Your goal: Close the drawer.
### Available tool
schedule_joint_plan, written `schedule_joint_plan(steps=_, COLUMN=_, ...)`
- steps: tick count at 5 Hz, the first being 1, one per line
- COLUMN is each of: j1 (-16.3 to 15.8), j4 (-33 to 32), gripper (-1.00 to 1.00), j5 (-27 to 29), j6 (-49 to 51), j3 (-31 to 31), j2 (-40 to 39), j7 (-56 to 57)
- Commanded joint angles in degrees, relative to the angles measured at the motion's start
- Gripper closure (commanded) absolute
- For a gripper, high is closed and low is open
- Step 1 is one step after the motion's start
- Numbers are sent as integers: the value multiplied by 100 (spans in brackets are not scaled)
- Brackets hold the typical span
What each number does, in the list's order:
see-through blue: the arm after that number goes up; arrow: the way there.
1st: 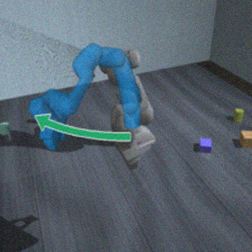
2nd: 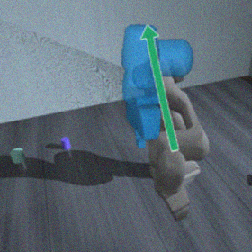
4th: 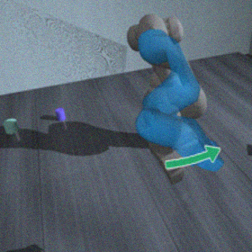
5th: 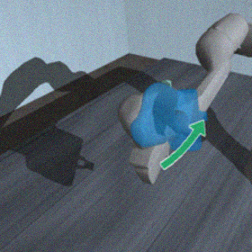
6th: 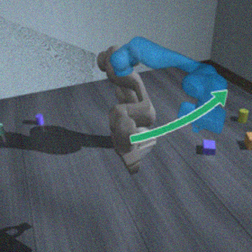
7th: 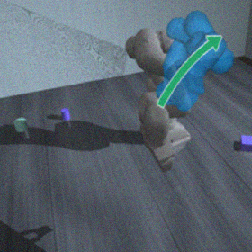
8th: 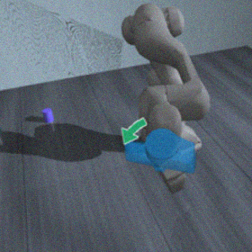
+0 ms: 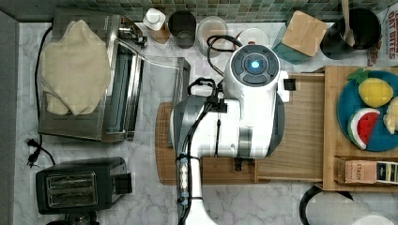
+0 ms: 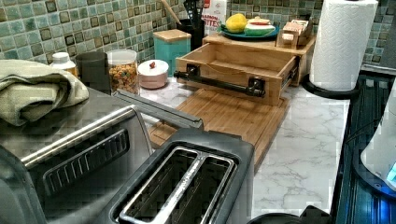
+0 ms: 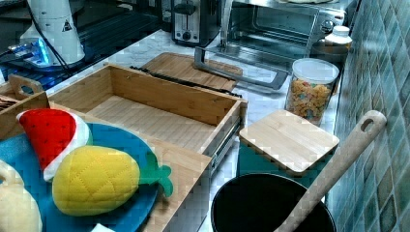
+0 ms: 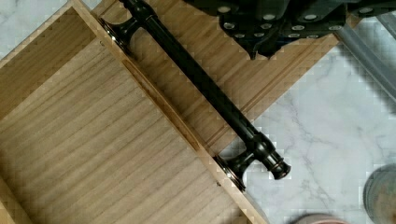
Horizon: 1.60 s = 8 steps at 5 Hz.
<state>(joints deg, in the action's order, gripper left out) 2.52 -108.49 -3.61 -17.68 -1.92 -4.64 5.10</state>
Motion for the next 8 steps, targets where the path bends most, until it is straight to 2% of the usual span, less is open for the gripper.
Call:
schedule_joint_plan(steps=1, j1=-59, j4=-568, gripper=100, j5=353, j6=-592, j3=156, j2=46, j7=1716)
schedule_joint_plan(steps=2, j1=-43, j4=-1150, gripper=100, j5=330, j6=-1499, j3=182, j2=124, j7=2150)
schedule_joint_plan(steps=3, j1=-76, j4=-1495, gripper=100, j5=221, j6=-2002, j3=167, j2=106, j7=2263)
schedule_joint_plan(steps=4, j1=-14, j4=-1503, gripper=100, j5=551, j6=-2035, j3=190, j2=-144, j7=2684)
schedule_joint_plan(steps=5, j1=-41, j4=-1626, gripper=100, j5=551, j6=-2387, j3=216, j2=-258, j7=2712)
schedule_joint_plan(steps=8, j1=8, j4=-1422, gripper=100, j5=-236, j6=-2856, j3=139, j2=-914, j7=2855)
